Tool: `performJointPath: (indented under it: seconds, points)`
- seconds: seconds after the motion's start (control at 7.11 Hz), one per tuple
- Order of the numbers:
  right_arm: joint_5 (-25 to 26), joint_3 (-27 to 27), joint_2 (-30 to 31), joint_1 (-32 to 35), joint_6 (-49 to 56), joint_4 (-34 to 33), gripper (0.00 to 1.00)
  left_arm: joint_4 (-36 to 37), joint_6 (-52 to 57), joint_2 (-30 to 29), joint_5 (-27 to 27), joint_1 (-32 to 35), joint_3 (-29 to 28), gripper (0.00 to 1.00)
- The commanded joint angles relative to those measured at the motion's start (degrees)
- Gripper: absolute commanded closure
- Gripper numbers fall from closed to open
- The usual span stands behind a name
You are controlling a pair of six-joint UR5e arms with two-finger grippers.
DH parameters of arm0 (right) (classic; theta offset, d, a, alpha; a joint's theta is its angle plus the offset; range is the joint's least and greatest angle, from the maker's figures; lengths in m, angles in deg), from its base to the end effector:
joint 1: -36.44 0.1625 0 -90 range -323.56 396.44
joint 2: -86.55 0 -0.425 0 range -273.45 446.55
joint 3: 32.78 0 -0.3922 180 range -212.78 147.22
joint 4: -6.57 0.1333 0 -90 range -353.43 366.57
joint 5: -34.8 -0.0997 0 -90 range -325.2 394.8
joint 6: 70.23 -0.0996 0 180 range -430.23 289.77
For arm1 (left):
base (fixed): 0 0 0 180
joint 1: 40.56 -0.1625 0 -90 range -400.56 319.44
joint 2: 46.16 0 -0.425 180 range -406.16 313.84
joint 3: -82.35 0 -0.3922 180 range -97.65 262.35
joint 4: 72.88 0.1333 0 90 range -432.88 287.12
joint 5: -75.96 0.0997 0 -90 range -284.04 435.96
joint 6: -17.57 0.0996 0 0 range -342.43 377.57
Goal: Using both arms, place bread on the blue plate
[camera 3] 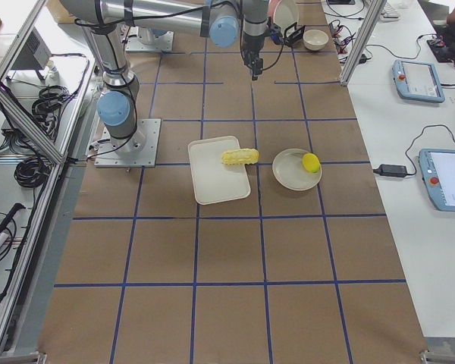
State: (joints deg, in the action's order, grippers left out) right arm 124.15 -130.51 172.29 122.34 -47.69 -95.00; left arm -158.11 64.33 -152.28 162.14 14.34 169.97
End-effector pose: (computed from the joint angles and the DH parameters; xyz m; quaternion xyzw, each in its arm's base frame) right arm 0.0973 -0.5225 0.4045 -0.1602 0.9871 0.0023 0.0064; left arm 0.2201 -0.5566 0.3639 -0.0986 -0.9915 -0.0373 0.0763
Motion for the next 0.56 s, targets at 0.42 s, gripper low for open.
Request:
performJointPath:
  seconds: [0.42]
  points:
    - [-2.24,-23.80,-3.02,-20.74,29.29,-36.90,0.00,0.24,1.15,-8.13,-0.92,-1.12,-3.94,0.00]
